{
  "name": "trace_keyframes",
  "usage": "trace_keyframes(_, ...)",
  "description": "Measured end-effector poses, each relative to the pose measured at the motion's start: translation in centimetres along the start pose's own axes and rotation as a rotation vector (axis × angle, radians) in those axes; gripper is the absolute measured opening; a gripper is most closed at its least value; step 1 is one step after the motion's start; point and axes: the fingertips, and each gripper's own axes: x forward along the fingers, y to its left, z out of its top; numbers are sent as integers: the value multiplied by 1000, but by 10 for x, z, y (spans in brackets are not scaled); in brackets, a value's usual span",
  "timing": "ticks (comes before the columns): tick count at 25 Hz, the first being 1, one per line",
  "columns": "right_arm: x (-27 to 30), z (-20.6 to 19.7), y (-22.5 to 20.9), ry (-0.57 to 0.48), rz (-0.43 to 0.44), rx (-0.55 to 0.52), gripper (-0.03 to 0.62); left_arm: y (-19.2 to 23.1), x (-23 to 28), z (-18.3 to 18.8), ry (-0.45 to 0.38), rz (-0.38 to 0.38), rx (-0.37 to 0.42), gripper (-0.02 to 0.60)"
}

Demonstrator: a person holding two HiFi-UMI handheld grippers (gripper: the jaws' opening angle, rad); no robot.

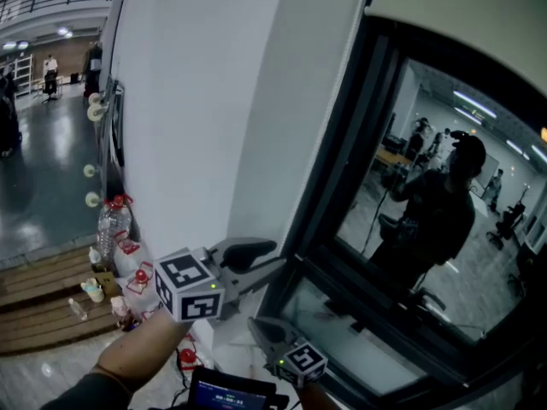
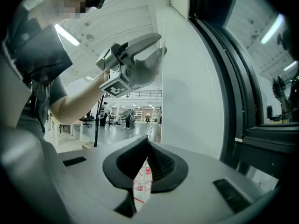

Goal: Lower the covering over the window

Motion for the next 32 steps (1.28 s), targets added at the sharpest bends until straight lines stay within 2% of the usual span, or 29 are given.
trace_keyframes(2,-1,-3,-1,-6,-6,1,-12,0,1,-2,4,-1,2,152)
trace_keyframes(5,-1,-3,-3,-1,-6,2,-12,-3,5,-6,16,-23,1,55)
trace_keyframes(7,-1,-4,-6,6,-12,7,-12,-3,7,-7,16,-23,0,54)
trace_keyframes(8,-1,-4,-7,7,-17,9,-13,-2,7,-7,14,-18,-1,14)
trace_keyframes(11,0,-6,-9,10,-25,33,-12,1,5,-6,0,-12,-3,12)
trace_keyframes(16,1,-2,-15,-5,-10,138,-9,6,3,0,-36,10,22,14)
trace_keyframes(21,-3,-4,-27,59,-79,42,11,13,-1,1,-44,32,26,14)
trace_keyframes(25,-16,14,-32,-13,-101,131,43,15,-6,-3,-40,48,33,14)
trace_keyframes(26,-20,20,-33,-26,-100,131,64,15,-7,-4,-39,56,42,14)
trace_keyframes(30,-32,44,-36,-68,-113,90,64,21,-18,-11,-29,87,40,14)
trace_keyframes(32,-36,55,-38,-81,-131,107,64,23,-22,-16,-17,93,27,30)
